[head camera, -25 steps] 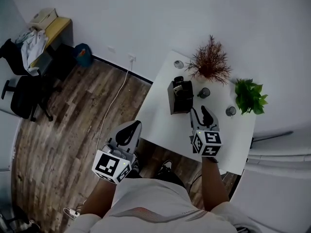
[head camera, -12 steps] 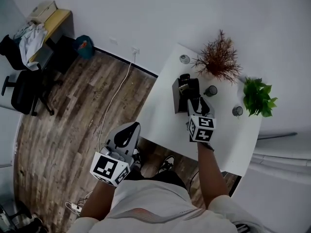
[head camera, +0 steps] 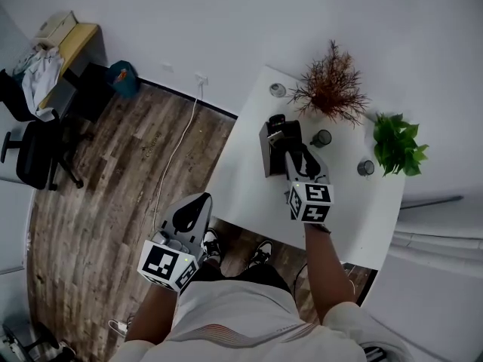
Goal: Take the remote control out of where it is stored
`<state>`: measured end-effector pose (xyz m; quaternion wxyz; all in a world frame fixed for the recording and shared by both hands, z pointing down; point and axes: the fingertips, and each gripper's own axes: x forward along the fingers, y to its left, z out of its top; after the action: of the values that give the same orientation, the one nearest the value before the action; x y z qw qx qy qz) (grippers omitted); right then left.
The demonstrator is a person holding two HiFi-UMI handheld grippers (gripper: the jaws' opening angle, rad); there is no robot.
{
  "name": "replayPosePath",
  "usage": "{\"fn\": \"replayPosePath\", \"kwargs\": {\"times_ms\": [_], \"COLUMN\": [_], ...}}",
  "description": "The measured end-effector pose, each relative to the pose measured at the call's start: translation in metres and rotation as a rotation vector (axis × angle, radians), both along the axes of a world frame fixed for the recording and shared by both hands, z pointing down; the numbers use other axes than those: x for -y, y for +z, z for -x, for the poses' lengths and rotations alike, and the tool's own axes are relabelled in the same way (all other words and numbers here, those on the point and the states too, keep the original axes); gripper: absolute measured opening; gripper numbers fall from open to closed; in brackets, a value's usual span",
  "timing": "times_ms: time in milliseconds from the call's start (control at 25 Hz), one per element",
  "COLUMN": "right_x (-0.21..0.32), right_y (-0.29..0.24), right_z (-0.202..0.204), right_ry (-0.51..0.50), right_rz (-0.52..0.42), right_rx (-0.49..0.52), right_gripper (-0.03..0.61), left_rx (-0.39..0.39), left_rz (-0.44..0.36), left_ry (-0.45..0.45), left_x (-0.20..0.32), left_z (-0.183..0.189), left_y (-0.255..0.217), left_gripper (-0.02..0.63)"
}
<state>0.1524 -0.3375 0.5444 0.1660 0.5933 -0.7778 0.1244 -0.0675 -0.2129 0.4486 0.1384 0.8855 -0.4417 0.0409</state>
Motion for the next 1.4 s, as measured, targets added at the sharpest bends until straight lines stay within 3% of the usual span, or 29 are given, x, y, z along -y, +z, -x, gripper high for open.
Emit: {"fn": "replayPosePath", "kwargs": {"times_ms": [320, 560, 720, 920, 1080, 1400], "right_x": [-0.024, -0.058, -0.085, -0.120, -0.135, -0.139], "right_y": [-0.088, -0.108, -0.074, 0.001, 0.056, 0.119], "right_z": [-0.022, -0.088, -0.149, -0.204, -0.230, -0.244], "right_ry": [0.006, 0.079, 0.140, 0.143, 0.134, 0.074], "right_rz": [-0.149, -0.108, 0.065, 0.414, 0.635, 0.866], "right_rx": [0.070, -0.010, -0.065, -0.133, -0.207, -0.252], "right_gripper": [0.189, 0.189, 0.187, 0.187, 0.186, 0.186], "left_rx": [-0.006, -0.027, -0.035, -0.037, -0.023, -0.011], "left_rz": [-0.046, -0.073, -0.075, -0.072, -0.066, -0.054], "left_ry": [0.045, 0.124, 0.172, 0.208, 0.213, 0.175], "left_x": [0.003, 0.004, 0.001, -0.004, -0.007, -0.009], "left_z": [-0.024, -0.067, -0.095, -0.120, -0.126, -0.118], "left_y": [-0.019, -0.028, -0.028, -0.026, -0.022, -0.014], "left_gripper": [0.009, 0.009, 0.009, 0.009, 0.009, 0.009]}}
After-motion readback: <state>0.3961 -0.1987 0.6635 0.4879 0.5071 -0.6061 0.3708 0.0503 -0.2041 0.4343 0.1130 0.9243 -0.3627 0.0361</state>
